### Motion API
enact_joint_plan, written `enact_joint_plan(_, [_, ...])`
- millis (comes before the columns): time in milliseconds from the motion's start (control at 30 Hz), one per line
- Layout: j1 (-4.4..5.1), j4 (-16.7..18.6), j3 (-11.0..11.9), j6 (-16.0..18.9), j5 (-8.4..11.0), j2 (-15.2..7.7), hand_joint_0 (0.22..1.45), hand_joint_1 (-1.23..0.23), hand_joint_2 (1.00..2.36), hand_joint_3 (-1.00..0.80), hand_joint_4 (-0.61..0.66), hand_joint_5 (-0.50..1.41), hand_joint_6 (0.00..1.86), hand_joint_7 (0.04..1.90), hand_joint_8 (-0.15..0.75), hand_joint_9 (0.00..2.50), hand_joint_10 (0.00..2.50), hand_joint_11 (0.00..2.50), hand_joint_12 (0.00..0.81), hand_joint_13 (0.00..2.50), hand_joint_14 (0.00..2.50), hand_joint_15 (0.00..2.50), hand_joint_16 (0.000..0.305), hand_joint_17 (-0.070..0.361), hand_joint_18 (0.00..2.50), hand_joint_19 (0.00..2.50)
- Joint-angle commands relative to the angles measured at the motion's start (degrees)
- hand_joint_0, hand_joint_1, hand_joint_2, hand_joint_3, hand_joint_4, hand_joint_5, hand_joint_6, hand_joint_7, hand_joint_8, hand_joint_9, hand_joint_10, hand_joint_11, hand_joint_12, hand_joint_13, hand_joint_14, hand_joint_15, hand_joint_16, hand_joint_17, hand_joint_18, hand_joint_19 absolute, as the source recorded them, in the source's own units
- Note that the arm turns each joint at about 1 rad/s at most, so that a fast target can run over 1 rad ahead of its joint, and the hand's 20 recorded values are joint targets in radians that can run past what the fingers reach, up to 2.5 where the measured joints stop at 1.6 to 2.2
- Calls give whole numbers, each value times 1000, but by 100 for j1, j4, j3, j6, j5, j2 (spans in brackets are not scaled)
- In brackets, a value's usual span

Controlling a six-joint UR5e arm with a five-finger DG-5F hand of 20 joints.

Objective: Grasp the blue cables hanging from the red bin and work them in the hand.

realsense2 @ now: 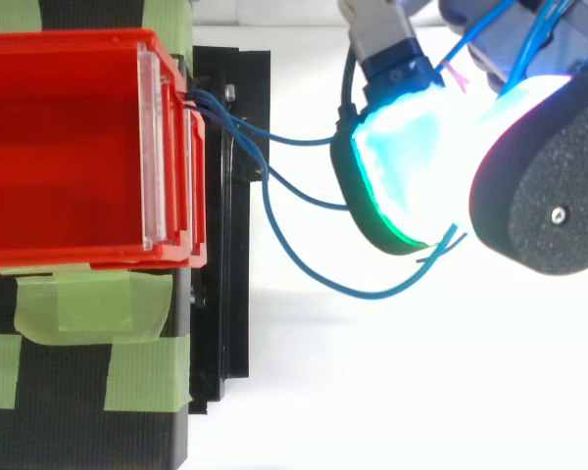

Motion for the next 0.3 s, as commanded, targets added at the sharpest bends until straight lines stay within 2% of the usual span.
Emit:
enact_joint_plan(0, [0, 0, 0, -8, 4, -1, 916, -647, 1022, -331, 197, 352, 584, 1339, 398, 648, 2500, 2437, 453, 964, 2275, 1346, 59, 132, 1309, 1245])
enact_joint_plan(267, [0, 0, 0, -8, 4, -1, 918, -645, 1022, -340, 199, 350, 571, 1341, 393, 651, 2500, 2429, 455, 965, 2274, 1334, 59, 132, 1309, 1234])
